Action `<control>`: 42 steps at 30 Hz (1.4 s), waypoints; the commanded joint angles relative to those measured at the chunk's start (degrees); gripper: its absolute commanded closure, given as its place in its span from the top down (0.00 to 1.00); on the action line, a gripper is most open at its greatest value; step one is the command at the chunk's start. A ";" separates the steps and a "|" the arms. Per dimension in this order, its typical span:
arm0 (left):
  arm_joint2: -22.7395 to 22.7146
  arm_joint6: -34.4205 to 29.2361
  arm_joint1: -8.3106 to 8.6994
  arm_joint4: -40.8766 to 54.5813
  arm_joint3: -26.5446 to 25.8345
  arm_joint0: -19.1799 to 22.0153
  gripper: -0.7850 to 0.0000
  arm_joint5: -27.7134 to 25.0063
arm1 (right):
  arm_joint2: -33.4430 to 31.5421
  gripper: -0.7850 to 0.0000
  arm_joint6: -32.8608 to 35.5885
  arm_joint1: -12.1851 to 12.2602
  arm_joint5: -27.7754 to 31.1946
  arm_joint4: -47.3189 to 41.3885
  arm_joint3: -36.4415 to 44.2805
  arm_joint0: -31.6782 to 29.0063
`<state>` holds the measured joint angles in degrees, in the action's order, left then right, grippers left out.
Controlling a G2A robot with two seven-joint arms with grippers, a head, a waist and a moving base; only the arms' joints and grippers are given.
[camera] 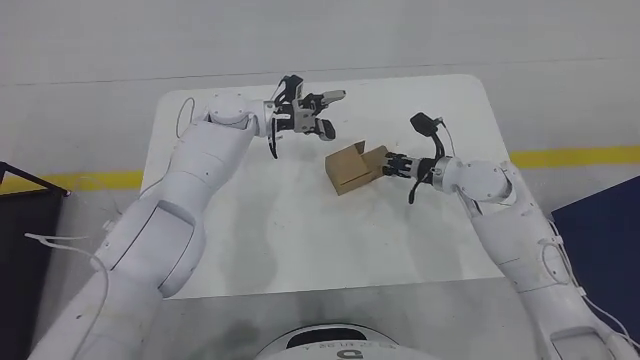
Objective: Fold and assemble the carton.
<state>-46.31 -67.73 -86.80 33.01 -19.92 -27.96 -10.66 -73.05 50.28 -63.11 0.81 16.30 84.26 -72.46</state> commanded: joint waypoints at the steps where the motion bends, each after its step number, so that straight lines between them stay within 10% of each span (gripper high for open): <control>1: -0.19 -0.03 -0.10 0.01 0.38 0.02 1.00 -0.23 | -0.28 0.31 0.14 0.15 -0.86 0.45 1.25 -0.67; 13: -1.05 -0.40 -0.54 -0.61 1.02 -0.12 1.00 -0.97 | -1.49 0.49 0.48 0.88 -3.90 2.72 7.13 -4.08; 29: -2.33 -2.08 -0.61 -1.62 1.48 -0.51 1.00 -2.12 | 0.47 0.26 1.57 1.01 -7.38 4.03 8.62 -4.35; 42: -3.46 -1.75 -0.49 -2.42 1.00 -0.71 1.00 -1.90 | -1.68 0.38 0.08 1.57 -8.76 5.34 10.44 -5.45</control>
<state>-49.68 -69.53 -87.28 30.61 -18.87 -28.64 -12.56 -74.95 50.10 -61.54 -8.04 21.57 94.66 -77.91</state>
